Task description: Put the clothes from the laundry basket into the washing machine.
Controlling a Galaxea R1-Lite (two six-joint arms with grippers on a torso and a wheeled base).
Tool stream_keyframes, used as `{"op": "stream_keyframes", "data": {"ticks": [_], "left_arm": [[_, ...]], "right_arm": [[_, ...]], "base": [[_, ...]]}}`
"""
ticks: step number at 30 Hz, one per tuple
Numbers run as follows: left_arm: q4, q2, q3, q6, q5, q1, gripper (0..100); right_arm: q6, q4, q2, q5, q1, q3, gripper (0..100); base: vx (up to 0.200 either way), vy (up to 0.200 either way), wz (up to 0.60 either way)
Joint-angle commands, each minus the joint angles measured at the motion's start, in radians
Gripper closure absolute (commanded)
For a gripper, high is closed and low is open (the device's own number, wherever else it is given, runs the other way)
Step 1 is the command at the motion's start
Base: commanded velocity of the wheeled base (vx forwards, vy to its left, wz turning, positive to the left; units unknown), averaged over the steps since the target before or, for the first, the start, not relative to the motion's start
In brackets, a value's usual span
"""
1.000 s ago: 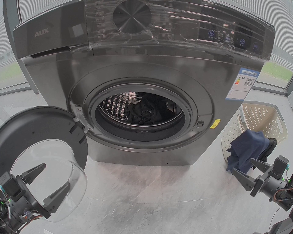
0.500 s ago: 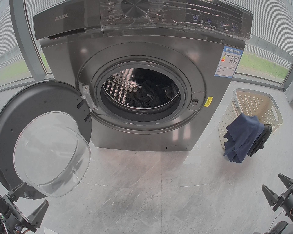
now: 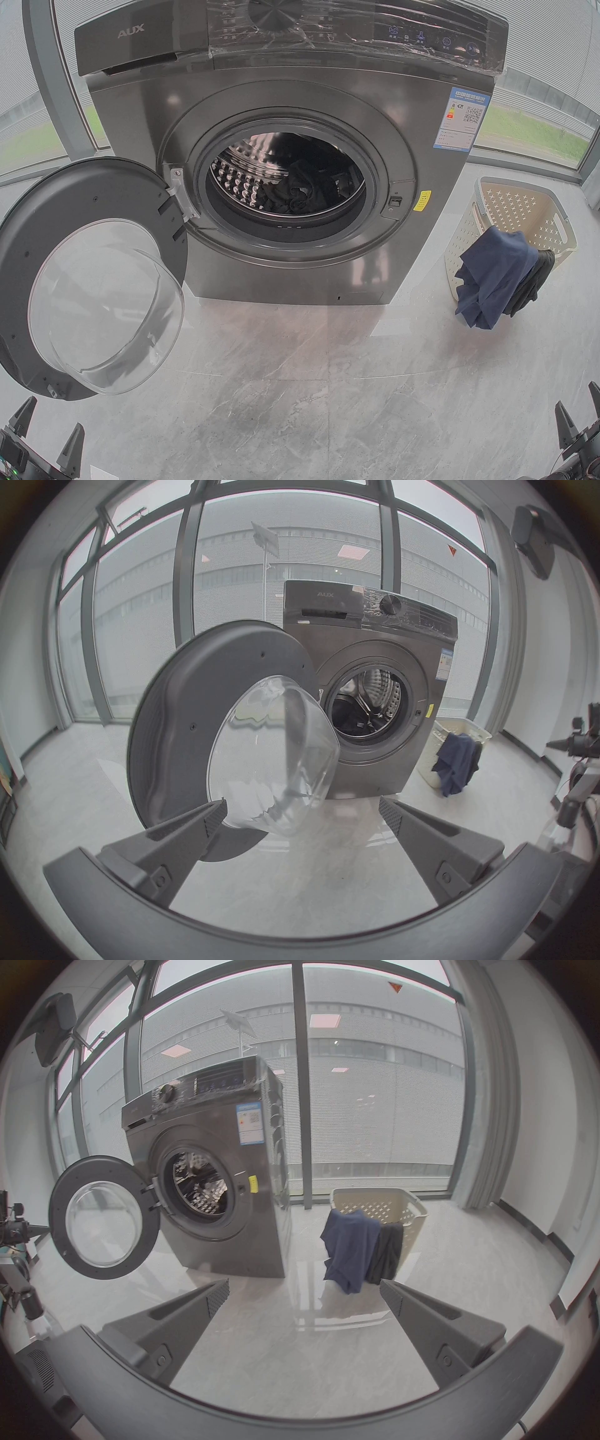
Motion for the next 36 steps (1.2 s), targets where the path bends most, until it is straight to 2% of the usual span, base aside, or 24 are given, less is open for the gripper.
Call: {"op": "stream_keyframes", "data": {"ticks": [1,3,4,5,7,9,11,14,20,24,36], "left_arm": [[0.011,-0.064,0.018,0.005,0.016,0.046,0],[0.014,-0.064,0.018,0.010,0.065,0.043,0],[0.025,-0.070,0.018,0.036,0.102,0.039,0],[0.028,-0.072,0.018,0.051,0.109,0.037,0],[0.031,-0.078,0.016,0.059,0.099,0.034,0],[0.054,-0.105,0.018,0.053,0.051,0.022,0],[0.106,-0.119,0.012,0.034,0.011,0.016,0],[0.091,-0.118,0.015,0.033,0.019,0.017,0],[0.086,-0.116,0.016,0.028,0.022,0.016,0],[0.085,-0.116,0.016,0.013,0.033,0.017,0],[0.085,-0.116,0.016,0.015,0.030,0.017,0]], "right_arm": [[-0.001,0.010,-0.063,-0.011,-0.015,0.017,0],[-0.001,0.012,-0.066,-0.008,-0.015,0.017,0],[-0.001,0.010,-0.066,-0.008,-0.015,0.017,0],[-0.001,0.010,-0.064,-0.008,-0.018,0.017,0],[-0.011,0.020,-0.064,-0.005,-0.018,0.017,0],[-0.024,0.021,-0.063,-0.003,-0.019,0.017,0],[-0.033,0.021,-0.063,0.001,-0.019,0.017,0],[-0.034,0.021,-0.063,0.007,-0.019,0.017,0],[-0.036,0.021,-0.064,0.013,-0.018,0.017,0],[-0.039,0.021,-0.063,0.015,-0.019,0.017,0],[-0.036,0.021,-0.064,0.020,-0.018,0.017,0]], "base": [[0.000,-0.200,0.00],[0.000,-0.200,0.00],[0.000,-0.200,0.00],[0.000,-0.200,0.00],[0.000,-0.200,0.00],[0.000,-0.200,0.00],[0.000,-0.200,0.00],[0.000,-0.200,0.00],[0.000,0.000,0.00],[0.000,-0.200,0.00],[0.000,-0.200,0.00]]}}
